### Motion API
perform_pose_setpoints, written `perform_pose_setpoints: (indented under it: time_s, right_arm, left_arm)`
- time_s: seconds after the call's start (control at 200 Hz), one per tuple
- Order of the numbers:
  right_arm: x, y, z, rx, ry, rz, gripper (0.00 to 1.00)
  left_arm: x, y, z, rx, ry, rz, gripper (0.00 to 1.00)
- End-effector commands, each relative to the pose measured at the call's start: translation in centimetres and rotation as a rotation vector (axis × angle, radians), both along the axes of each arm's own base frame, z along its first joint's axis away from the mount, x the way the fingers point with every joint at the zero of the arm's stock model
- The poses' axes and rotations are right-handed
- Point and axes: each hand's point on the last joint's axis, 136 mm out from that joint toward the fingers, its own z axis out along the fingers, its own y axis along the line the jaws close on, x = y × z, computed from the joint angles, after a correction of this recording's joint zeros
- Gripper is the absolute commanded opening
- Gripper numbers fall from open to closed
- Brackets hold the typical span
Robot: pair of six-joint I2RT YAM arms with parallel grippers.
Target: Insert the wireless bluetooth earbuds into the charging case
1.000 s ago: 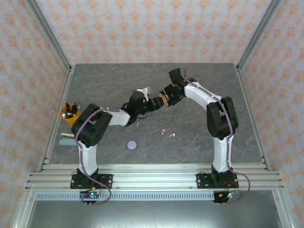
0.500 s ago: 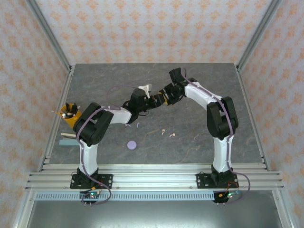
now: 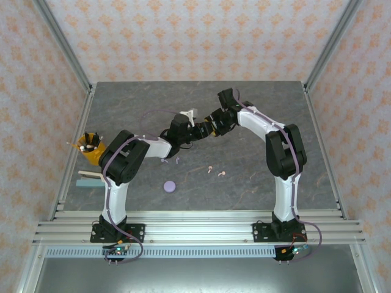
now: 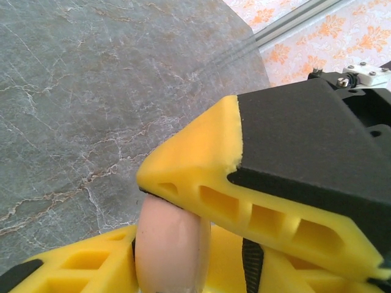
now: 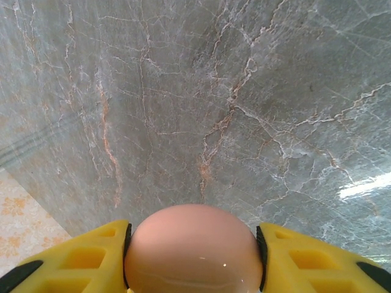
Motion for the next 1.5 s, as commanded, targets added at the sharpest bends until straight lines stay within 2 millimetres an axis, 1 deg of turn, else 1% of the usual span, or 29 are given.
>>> perform_pose_setpoints:
  time_s: [0.0,0.14,0.225,0.3,0.345,0.581,0.696,0.771,0.811,0.826,0.886,0.936,1.046,1.136,1.221,1.296,1.346,1.376,1.411,1.426,1.491]
  right_arm:
    - [-0.2,0.1,1.5,0.026,-0.017,-0.004,0.46]
    - [-0.3,0.0,1.5,0.025,-0.016,-0.005,0.46]
    - [-0.4,-0.1,1.5,0.024,-0.017,-0.004,0.46]
    - [-0.5,-0.1,1.4,0.024,-0.014,-0.004,0.46]
    - [-0.5,-0.1,1.4,0.023,-0.014,-0.004,0.46]
    - [-0.6,-0.1,1.4,0.025,-0.015,-0.003,0.46]
    - [-0.5,0.0,1.7,0.029,-0.021,-0.001,0.47]
    - [-0.4,-0.1,2.0,0.033,-0.027,-0.004,0.51]
    - [-0.1,-0.3,2.1,0.036,-0.032,-0.007,0.57]
    - [0.0,-0.4,2.3,0.038,-0.036,-0.009,0.59]
    - [0.5,-1.0,3.0,0.043,-0.050,-0.021,0.67]
    - [1.1,-1.9,3.9,0.048,-0.073,-0.038,0.71]
    - [1.9,-4.6,6.2,0.034,-0.135,-0.061,0.76]
    - [1.6,-6.9,7.3,-0.014,-0.183,-0.040,0.79]
    - [0.7,-9.4,7.5,-0.073,-0.237,-0.002,0.80]
    - [0.2,-10.6,8.1,-0.085,-0.352,0.050,0.81]
    - [-0.5,-11.2,8.6,-0.098,-0.438,0.092,0.81]
    - [-0.9,-11.2,9.1,-0.098,-0.494,0.130,0.81]
    - [-1.6,-10.9,9.6,-0.095,-0.554,0.178,0.80]
    - [-1.8,-10.7,9.7,-0.093,-0.574,0.197,0.80]
    - [-3.0,-9.9,10.4,-0.063,-0.646,0.272,0.80]
  left_arm:
    - [0.4,-0.9,1.3,-0.021,-0.040,-0.018,0.45]
    - [0.5,-0.9,1.5,-0.019,-0.046,-0.018,0.41]
    - [0.6,-0.9,1.7,-0.020,-0.052,-0.016,0.35]
    - [0.7,-0.9,1.9,-0.021,-0.055,-0.015,0.33]
    - [0.7,-0.9,2.0,-0.022,-0.055,-0.016,0.30]
    - [0.6,-1.0,2.3,-0.022,-0.058,-0.021,0.20]
    - [0.6,-1.0,2.5,-0.022,-0.058,-0.027,0.18]
    - [0.5,-1.1,2.4,-0.021,-0.055,-0.030,0.18]
    - [0.4,-1.1,2.4,-0.020,-0.054,-0.031,0.17]
    - [0.4,-1.0,2.3,-0.019,-0.052,-0.032,0.15]
    - [0.3,-1.0,2.4,-0.016,-0.050,-0.036,0.14]
    - [0.1,-1.0,2.3,-0.011,-0.047,-0.039,0.13]
    - [-0.3,-0.9,2.3,0.005,-0.041,-0.059,0.11]
    - [-0.9,-1.0,2.8,0.014,-0.039,-0.095,0.09]
    - [-1.5,-0.9,3.2,0.018,-0.032,-0.141,0.10]
    - [-2.2,-0.7,4.2,0.008,-0.033,-0.195,0.10]
    - [-2.8,-0.7,4.9,-0.002,-0.031,-0.241,0.10]
    - [-3.2,-0.7,5.2,-0.005,-0.027,-0.271,0.10]
    - [-3.6,-0.7,5.0,0.002,-0.014,-0.303,0.10]
    - [-3.9,-0.7,6.2,-0.003,-0.031,-0.318,0.10]
    - [-4.9,-0.8,7.2,0.008,-0.034,-0.375,0.10]
